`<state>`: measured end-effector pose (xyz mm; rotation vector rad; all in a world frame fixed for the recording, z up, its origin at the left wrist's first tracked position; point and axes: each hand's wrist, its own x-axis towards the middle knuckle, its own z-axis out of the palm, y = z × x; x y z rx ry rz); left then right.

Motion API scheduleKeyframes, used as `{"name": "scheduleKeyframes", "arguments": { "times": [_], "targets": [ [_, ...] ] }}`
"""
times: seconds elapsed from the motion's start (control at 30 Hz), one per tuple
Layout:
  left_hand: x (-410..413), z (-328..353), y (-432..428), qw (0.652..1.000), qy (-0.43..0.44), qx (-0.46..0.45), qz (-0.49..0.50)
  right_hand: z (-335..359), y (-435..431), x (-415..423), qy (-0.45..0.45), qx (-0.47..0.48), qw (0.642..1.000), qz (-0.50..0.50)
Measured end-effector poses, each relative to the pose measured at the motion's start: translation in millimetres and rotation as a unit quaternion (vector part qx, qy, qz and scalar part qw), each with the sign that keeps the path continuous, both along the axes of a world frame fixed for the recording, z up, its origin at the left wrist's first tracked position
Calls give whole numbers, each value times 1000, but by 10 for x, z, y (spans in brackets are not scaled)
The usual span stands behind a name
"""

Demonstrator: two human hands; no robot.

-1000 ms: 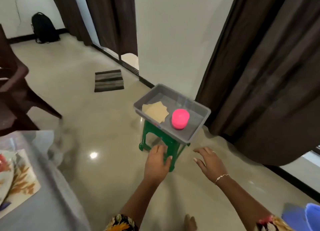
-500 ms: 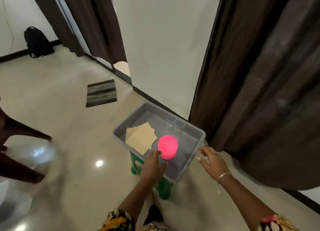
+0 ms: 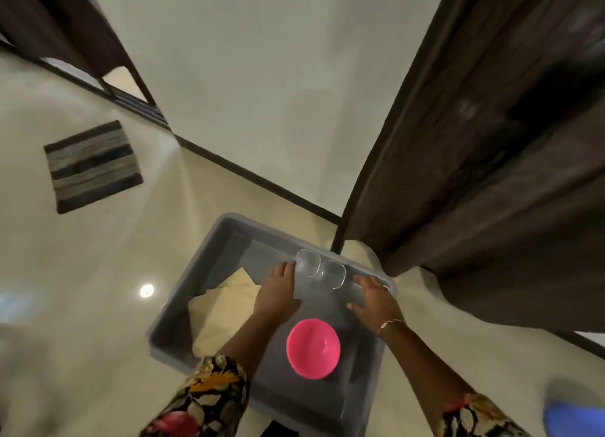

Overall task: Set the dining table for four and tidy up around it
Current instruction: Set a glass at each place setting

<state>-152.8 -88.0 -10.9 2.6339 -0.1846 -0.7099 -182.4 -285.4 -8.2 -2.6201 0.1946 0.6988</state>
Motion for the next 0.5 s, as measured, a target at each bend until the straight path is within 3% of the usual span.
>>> {"name": "scheduleKeyframes", "arguments": {
  "times": [0.23,0.5],
  "targets": [
    [566,-521,-73,989,-10,57,-135,-359,242,439,11,-60,998,21],
    [437,-700,-65,998,7,-46,-38,-569,422,483,25,-131,989,69]
  ]
}}
